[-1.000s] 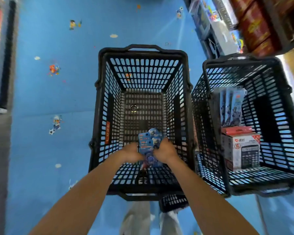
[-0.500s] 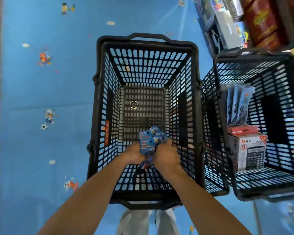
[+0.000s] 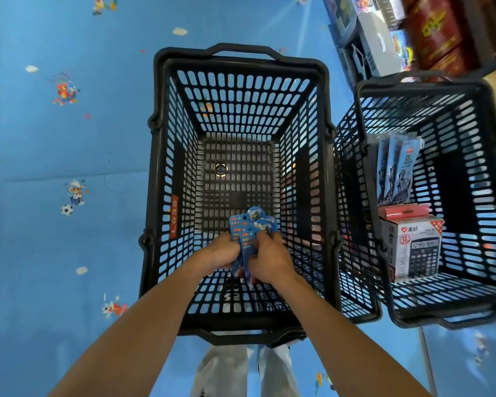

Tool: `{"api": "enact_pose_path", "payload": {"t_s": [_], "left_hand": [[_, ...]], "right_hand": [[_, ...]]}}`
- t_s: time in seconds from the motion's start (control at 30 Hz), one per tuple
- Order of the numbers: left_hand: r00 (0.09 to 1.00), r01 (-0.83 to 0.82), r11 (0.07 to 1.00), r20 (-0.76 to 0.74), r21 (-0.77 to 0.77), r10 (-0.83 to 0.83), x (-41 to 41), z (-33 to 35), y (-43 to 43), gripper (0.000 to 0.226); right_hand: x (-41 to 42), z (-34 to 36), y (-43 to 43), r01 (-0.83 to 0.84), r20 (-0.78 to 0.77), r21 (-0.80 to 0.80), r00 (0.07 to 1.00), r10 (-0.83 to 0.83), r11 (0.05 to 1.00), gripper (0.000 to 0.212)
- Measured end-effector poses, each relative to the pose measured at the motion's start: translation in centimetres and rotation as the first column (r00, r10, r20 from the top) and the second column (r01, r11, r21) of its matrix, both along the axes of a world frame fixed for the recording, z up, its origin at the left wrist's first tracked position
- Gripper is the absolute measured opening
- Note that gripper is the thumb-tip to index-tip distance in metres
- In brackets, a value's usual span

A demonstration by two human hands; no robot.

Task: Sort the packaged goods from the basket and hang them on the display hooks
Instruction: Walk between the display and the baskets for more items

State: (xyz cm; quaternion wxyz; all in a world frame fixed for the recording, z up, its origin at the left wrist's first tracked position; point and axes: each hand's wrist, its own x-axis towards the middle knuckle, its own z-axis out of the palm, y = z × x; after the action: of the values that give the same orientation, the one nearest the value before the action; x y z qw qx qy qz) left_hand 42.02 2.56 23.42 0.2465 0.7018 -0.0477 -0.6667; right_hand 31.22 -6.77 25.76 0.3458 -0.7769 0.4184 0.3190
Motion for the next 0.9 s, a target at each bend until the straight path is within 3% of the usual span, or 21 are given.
{"api": "enact_pose_path", "payload": {"t_s": [0.07,0.17,0.3,0.43,0.57,0.67,0.77,0.9], "left_hand": [[0.999,-0.04,0.999,-0.029,0.015,0.041,0.0,0.2,-0.2,0.022],[0.996,-0.074,0.997,-0.043,0.032,0.075,-0.1,0.5,-0.6,0.032],[0.993,-0.113,0.993,-0.037,0.021,0.114,-0.5,0.2,-1.0,0.023],[0.973,-0.211,0.974,-0.074,0.078,0.217,-0.5,-0.6,-1.1,0.022],[0.945,-0.298,0.95,-0.113,0.094,0.308,-0.3,-1.4,-0.7,0.024],[0.912,-0.366,0.923,-0.153,0.115,0.381,0.2,-1.6,-0.7,0.024],[0.872,-0.419,0.898,-0.215,0.135,0.439,0.4,-2.2,-0.4,0.035],[0.864,-0.449,0.877,-0.168,0.171,0.475,0.3,-2.3,-0.4,0.033]], "right_hand": [[-0.2,-0.2,-0.2,0.043,0.044,-0.034,0.998,-0.042,0.998,0.059],[0.0,-0.5,-0.7,0.126,0.019,-0.063,0.992,-0.125,0.99,0.086],[0.4,-0.5,-1.0,0.096,-0.079,-0.145,0.991,-0.109,0.985,0.101],[0.8,-1.4,-0.4,0.194,-0.054,-0.124,0.978,-0.202,0.973,0.112],[1.1,-2.2,-0.2,0.388,-0.021,-0.002,0.921,-0.388,0.922,0.137],[1.0,-2.9,-0.1,0.497,-0.002,0.06,0.867,-0.498,0.866,0.134],[0.8,-3.3,0.0,0.556,-0.037,0.228,0.826,-0.563,0.8,0.135],[1.0,-3.5,-0.5,0.612,-0.072,0.426,0.757,-0.649,0.666,0.147]]}}
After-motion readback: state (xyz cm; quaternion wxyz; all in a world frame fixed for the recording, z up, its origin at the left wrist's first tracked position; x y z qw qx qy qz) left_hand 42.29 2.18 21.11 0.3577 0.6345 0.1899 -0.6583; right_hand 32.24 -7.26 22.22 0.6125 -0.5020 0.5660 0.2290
